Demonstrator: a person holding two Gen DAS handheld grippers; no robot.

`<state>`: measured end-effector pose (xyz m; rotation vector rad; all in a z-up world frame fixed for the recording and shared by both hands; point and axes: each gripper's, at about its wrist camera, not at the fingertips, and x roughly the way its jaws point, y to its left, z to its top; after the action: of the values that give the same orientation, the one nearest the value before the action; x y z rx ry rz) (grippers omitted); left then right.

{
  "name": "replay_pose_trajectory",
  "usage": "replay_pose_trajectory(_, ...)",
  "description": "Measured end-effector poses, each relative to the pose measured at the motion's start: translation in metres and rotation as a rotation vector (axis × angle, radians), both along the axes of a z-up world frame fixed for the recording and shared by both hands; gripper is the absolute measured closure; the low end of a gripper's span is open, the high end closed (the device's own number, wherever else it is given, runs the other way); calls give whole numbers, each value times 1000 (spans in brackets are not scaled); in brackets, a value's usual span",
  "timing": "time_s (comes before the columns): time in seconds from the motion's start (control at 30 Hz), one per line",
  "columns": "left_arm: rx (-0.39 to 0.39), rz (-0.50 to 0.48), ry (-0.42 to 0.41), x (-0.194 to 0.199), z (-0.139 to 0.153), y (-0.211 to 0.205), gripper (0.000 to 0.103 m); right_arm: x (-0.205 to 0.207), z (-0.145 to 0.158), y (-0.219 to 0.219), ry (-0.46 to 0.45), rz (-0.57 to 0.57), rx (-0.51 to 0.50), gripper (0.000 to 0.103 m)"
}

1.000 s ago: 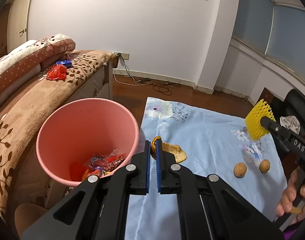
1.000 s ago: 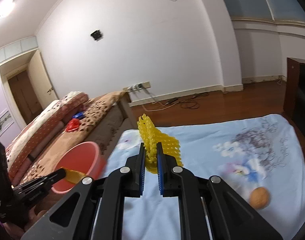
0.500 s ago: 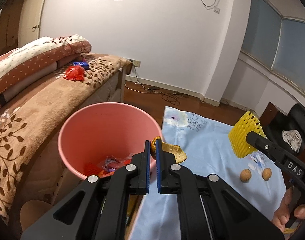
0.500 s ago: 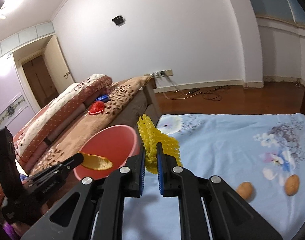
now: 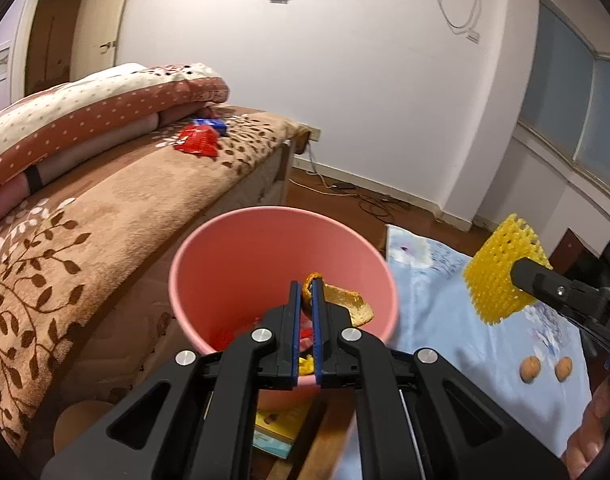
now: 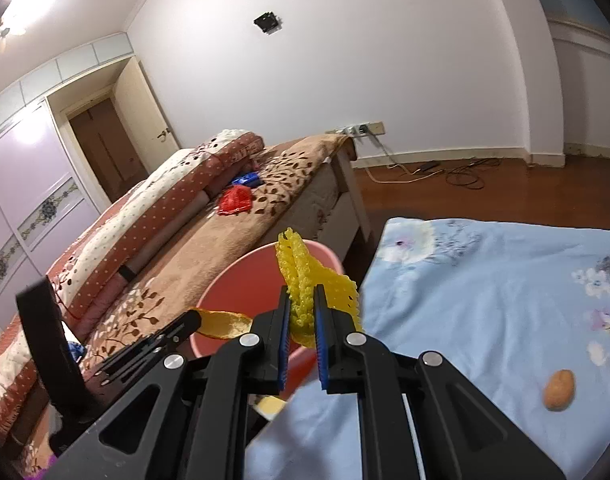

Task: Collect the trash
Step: 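Carry the foam net and orange peel over the pink bucket with both tools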

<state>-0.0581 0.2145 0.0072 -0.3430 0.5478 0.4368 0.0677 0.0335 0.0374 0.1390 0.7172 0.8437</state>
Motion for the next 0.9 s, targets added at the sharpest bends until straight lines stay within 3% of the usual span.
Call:
replay_pose_trajectory(0.4,-49,68,30,-3,-21,34,99,2,-4,44,52,94,38,93)
replay_pose_trajectory(0.9,-76,86,72,4,-41,46,99,14,-32,73,135,138,37,92)
